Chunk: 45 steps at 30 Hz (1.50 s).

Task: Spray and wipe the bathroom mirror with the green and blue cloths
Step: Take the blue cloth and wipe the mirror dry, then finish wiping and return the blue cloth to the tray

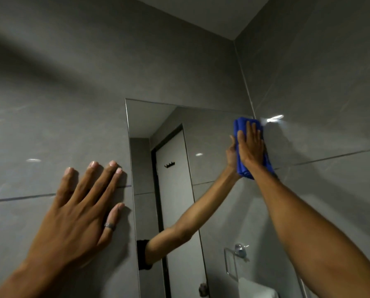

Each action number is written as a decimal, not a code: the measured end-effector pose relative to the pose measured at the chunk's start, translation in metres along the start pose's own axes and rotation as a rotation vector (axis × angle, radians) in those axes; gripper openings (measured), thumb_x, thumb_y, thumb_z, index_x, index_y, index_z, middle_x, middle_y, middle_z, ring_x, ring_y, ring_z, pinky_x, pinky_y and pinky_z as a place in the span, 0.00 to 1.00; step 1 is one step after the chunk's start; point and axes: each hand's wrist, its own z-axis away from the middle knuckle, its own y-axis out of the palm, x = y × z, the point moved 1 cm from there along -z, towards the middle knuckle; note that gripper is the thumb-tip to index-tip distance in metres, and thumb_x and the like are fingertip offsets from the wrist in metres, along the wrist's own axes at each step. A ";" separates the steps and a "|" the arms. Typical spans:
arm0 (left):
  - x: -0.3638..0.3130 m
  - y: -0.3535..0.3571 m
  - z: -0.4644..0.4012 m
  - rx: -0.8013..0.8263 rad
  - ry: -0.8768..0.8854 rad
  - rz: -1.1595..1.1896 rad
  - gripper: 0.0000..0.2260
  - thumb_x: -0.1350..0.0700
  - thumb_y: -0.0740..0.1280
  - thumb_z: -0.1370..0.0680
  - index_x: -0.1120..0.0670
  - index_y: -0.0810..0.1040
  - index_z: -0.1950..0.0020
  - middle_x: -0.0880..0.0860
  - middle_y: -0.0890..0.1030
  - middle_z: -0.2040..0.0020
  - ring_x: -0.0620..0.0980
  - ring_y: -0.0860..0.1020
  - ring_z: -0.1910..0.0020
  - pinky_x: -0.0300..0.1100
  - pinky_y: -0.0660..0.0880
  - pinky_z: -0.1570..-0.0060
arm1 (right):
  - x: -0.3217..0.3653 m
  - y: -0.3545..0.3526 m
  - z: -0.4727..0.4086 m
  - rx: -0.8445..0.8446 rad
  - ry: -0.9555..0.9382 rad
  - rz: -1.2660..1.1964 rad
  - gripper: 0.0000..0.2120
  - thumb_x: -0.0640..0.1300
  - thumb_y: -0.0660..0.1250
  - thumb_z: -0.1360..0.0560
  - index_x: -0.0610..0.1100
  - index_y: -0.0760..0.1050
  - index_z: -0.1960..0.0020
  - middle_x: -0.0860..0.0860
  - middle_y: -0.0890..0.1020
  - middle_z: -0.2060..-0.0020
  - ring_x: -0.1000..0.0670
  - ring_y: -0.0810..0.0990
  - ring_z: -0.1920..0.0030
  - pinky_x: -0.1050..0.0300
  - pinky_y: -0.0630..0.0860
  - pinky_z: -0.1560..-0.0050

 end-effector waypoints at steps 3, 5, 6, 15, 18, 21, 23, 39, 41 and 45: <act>-0.001 0.000 0.001 0.001 -0.005 -0.002 0.34 0.39 0.51 0.18 0.55 0.58 0.15 0.58 0.59 0.15 0.61 0.56 0.15 0.67 0.52 0.18 | -0.027 -0.001 0.006 -0.058 0.071 -0.100 0.29 0.54 0.51 0.15 0.47 0.51 0.18 0.45 0.57 0.18 0.41 0.57 0.18 0.40 0.56 0.19; -0.001 -0.002 0.001 -0.006 -0.014 -0.001 0.34 0.39 0.51 0.18 0.56 0.58 0.15 0.58 0.59 0.15 0.61 0.56 0.15 0.67 0.52 0.18 | -0.027 0.003 0.018 -0.104 0.082 -0.120 0.26 0.50 0.52 0.15 0.49 0.55 0.19 0.44 0.62 0.19 0.38 0.63 0.21 0.39 0.63 0.23; -0.001 -0.002 0.001 -0.008 -0.013 0.000 0.34 0.40 0.51 0.18 0.56 0.58 0.15 0.59 0.58 0.15 0.62 0.56 0.15 0.67 0.52 0.18 | -0.023 0.004 0.029 -0.112 0.073 -0.122 0.25 0.50 0.52 0.15 0.51 0.57 0.19 0.43 0.64 0.20 0.38 0.66 0.23 0.40 0.66 0.24; 0.004 -0.016 0.007 0.097 0.005 0.089 0.33 0.40 0.49 0.17 0.56 0.58 0.15 0.58 0.59 0.14 0.62 0.55 0.15 0.66 0.49 0.17 | 0.124 0.018 0.201 0.154 -0.154 -0.482 0.24 0.50 0.53 0.16 0.53 0.62 0.21 0.51 0.65 0.20 0.51 0.61 0.19 0.53 0.57 0.20; 0.006 -0.036 0.008 0.253 -0.006 0.203 0.34 0.40 0.46 0.18 0.56 0.56 0.15 0.56 0.57 0.14 0.60 0.53 0.14 0.60 0.46 0.15 | 0.163 -0.005 0.248 0.197 0.234 -0.973 0.19 0.45 0.57 0.16 0.50 0.68 0.25 0.47 0.74 0.26 0.50 0.76 0.31 0.59 0.73 0.31; 0.002 -0.063 0.009 0.434 -0.116 0.559 0.32 0.42 0.47 0.15 0.56 0.50 0.14 0.55 0.48 0.13 0.56 0.44 0.13 0.50 0.38 0.16 | 0.174 -0.047 0.288 0.279 0.684 -1.320 0.19 0.51 0.57 0.16 0.45 0.71 0.29 0.42 0.81 0.39 0.44 0.80 0.46 0.53 0.78 0.45; -0.011 -0.092 0.026 0.412 -0.305 0.953 0.29 0.46 0.55 0.13 0.57 0.56 0.15 0.56 0.52 0.13 0.55 0.47 0.13 0.48 0.43 0.16 | 0.178 -0.081 0.323 0.410 0.819 -1.425 0.24 0.59 0.55 0.17 0.42 0.76 0.36 0.43 0.86 0.52 0.42 0.85 0.55 0.52 0.82 0.52; -0.113 -0.271 0.508 1.469 -1.497 1.810 0.12 0.65 0.76 0.25 0.59 0.86 0.42 0.51 0.89 0.53 0.44 0.87 0.61 0.36 0.84 0.62 | 0.144 -0.152 0.729 0.903 1.215 -0.753 0.24 0.34 0.70 0.25 0.41 0.72 0.30 0.42 0.82 0.43 0.44 0.82 0.47 0.48 0.80 0.39; -0.132 -0.296 0.586 1.558 -1.658 1.654 0.16 0.67 0.74 0.24 0.62 0.83 0.36 0.55 0.87 0.45 0.43 0.86 0.57 0.35 0.83 0.54 | 0.131 -0.146 0.800 1.133 1.109 -0.517 0.24 0.30 0.71 0.26 0.37 0.74 0.30 0.40 0.83 0.44 0.47 0.82 0.48 0.56 0.81 0.43; -0.175 -0.346 0.717 1.640 -2.013 1.380 0.20 0.70 0.67 0.20 0.66 0.76 0.28 0.59 0.82 0.37 0.54 0.81 0.44 0.49 0.79 0.37 | 0.095 -0.139 0.942 1.583 0.845 -0.247 0.22 0.30 0.73 0.27 0.33 0.76 0.34 0.37 0.82 0.37 0.47 0.80 0.41 0.57 0.76 0.35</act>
